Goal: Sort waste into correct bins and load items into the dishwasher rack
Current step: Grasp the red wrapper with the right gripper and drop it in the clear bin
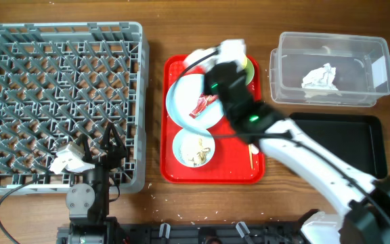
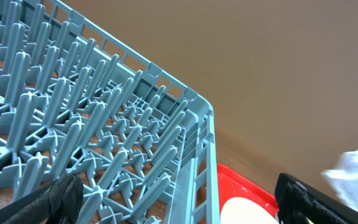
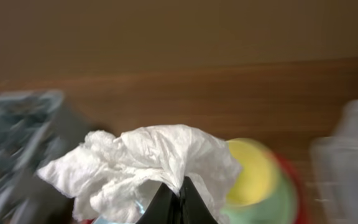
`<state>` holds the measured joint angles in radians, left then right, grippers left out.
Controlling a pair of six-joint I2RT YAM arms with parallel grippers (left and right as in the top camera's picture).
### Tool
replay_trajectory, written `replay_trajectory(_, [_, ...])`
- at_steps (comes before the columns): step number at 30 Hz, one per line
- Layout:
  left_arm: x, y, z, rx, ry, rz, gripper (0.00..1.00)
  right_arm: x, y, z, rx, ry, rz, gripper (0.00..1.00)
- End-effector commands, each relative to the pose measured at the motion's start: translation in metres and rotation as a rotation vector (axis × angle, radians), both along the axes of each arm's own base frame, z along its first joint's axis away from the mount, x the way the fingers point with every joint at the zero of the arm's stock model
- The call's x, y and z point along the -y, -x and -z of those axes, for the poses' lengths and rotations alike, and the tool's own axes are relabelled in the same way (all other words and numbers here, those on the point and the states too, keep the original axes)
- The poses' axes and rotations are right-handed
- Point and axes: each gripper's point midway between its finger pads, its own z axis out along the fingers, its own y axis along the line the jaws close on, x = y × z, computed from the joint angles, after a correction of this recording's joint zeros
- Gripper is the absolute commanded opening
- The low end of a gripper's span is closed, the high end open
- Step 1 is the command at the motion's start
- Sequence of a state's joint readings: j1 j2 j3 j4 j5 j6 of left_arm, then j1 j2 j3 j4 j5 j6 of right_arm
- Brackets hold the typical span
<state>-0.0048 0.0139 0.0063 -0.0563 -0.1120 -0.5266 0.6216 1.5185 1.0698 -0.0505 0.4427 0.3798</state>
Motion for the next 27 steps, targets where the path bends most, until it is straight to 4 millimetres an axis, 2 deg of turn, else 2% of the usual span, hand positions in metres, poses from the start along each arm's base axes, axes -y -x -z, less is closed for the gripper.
replay_trajectory(1, [-0.002,0.001,-0.001,0.004,0.001,-0.013,1.0,0.119,-0.036,-0.012,0.023,-0.027,0.314,0.04])
replay_trajectory(2, [-0.002,0.001,-0.001,0.004,0.001,-0.013,1.0,0.146,-0.042,-0.007,0.012,-0.059,0.381,0.04])
replay_trajectory(3, [-0.002,0.001,-0.001,0.004,0.001,-0.013,1.0,0.183,-0.049,0.001,0.0,-0.116,0.465,0.13])
replay_trajectory(4, [-0.002,0.001,-0.001,0.004,0.001,-0.013,1.0,0.215,-0.055,0.01,-0.012,-0.154,0.522,0.14])
replay_trajectory(5, [-0.002,0.001,-0.001,0.004,0.001,-0.013,1.0,0.234,-0.059,0.018,-0.022,-0.164,0.551,0.14])
replay_trajectory(6, [-0.002,0.001,-0.001,0.004,0.001,-0.013,1.0,0.253,-0.063,0.028,-0.03,-0.174,0.58,0.19])
replay_trajectory(7, [-0.002,0.001,-0.001,0.004,0.001,-0.013,1.0,0.268,-0.07,0.041,-0.043,-0.192,0.581,0.56])
replay_trajectory(8, [-0.002,0.001,-0.001,0.004,0.001,-0.013,1.0,0.267,-0.075,0.051,-0.066,-0.212,0.548,0.87])
replay_trajectory(9, [-0.002,0.001,-0.001,0.004,0.001,-0.013,1.0,0.256,-0.078,0.062,-0.105,-0.222,0.467,0.99])
replay_trajectory(10, [-0.002,0.001,-0.001,0.004,0.001,-0.013,1.0,0.245,-0.079,0.064,-0.126,-0.231,0.403,1.0])
replay_trajectory(12, [-0.002,0.001,-0.001,0.004,0.001,-0.013,1.0,0.2,-0.075,0.06,-0.177,-0.337,0.188,1.0])
replay_trajectory(13, [-0.002,0.001,-0.001,0.004,0.001,-0.013,1.0,0.176,-0.07,0.047,-0.175,-0.387,0.078,0.99])
replay_trajectory(14, [-0.002,0.001,-0.001,0.004,0.001,-0.013,1.0,0.161,-0.065,0.028,-0.147,-0.395,0.011,0.99])
replay_trajectory(16, [-0.002,0.001,-0.001,0.004,0.001,-0.013,1.0,0.143,-0.056,-0.007,-0.08,-0.393,-0.043,0.99])
replay_trajectory(18, [-0.002,0.001,-0.001,0.004,0.001,-0.013,1.0,0.114,-0.036,-0.041,-0.032,-0.385,-0.106,0.99])
replay_trajectory(19, [-0.002,0.001,-0.001,0.004,0.001,-0.013,1.0,0.101,-0.026,-0.041,-0.049,-0.364,-0.105,0.99])
replay_trajectory(21, [-0.002,0.001,-0.001,0.004,0.001,-0.013,1.0,0.06,-0.004,-0.018,-0.165,-0.34,-0.176,1.0])
replay_trajectory(22, [-0.002,0.001,-0.001,0.004,0.001,-0.013,0.99,0.039,0.009,-0.005,-0.24,-0.37,-0.199,0.96])
replay_trajectory(23, [-0.002,0.001,-0.001,0.004,0.001,-0.013,1.0,0.01,0.021,0.013,-0.322,-0.43,-0.21,0.83])
replay_trajectory(24, [-0.002,0.001,-0.001,0.004,0.001,-0.013,1.0,-0.013,0.027,0.032,-0.378,-0.454,-0.201,0.79])
replay_trajectory(27, [-0.002,0.001,-0.001,0.004,0.001,-0.013,1.0,-0.039,0.033,0.087,-0.486,-0.448,-0.052,0.62])
